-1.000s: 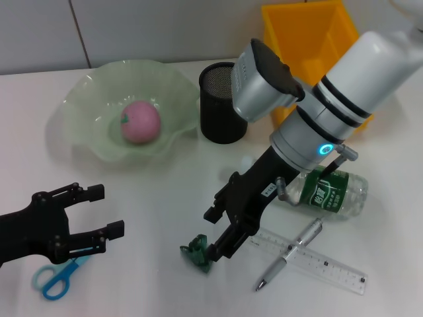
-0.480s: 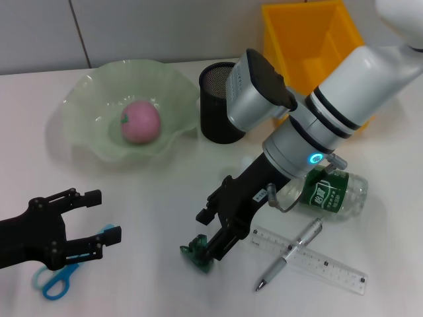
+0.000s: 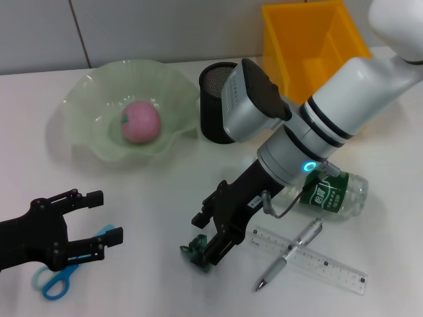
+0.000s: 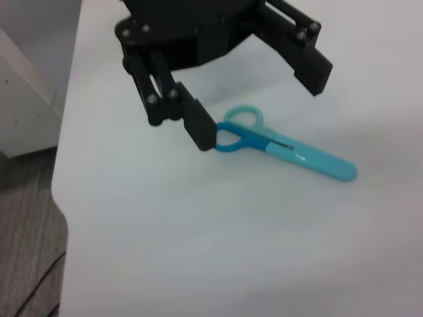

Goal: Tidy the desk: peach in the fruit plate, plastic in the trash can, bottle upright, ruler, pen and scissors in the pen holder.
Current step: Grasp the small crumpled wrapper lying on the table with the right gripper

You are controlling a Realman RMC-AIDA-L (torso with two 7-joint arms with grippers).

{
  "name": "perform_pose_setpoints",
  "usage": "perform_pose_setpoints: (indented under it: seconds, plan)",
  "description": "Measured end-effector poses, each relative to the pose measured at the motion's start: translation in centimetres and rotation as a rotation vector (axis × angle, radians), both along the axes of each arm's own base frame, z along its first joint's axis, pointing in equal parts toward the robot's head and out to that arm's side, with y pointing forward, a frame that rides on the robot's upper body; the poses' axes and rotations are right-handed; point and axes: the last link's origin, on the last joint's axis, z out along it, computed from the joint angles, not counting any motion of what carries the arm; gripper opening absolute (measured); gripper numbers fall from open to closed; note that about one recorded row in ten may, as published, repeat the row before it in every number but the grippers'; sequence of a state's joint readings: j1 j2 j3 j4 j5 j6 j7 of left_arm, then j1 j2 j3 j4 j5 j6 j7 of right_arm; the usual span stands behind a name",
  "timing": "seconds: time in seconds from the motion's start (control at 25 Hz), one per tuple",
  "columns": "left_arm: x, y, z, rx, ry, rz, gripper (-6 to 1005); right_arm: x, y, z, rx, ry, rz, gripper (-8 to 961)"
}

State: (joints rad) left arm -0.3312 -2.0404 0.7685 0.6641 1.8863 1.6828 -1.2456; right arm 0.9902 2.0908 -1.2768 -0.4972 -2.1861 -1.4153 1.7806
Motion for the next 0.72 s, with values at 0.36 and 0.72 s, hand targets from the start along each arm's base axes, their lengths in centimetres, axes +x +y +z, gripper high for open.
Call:
perform_pose_setpoints:
  seconds: [0.36, 0.72]
  plan:
    - [0.02, 0.02, -0.01, 0.004, -0.004, 0.002, 846, 0.13, -0.36, -0.80, -0.009, -0.004, 0.024, 777]
    - [0.01, -0.02, -0.12, 0.011, -0.002, -0.002, 846, 0.14, -0.42, -1.19, -0.009, -0.006, 0.028, 776]
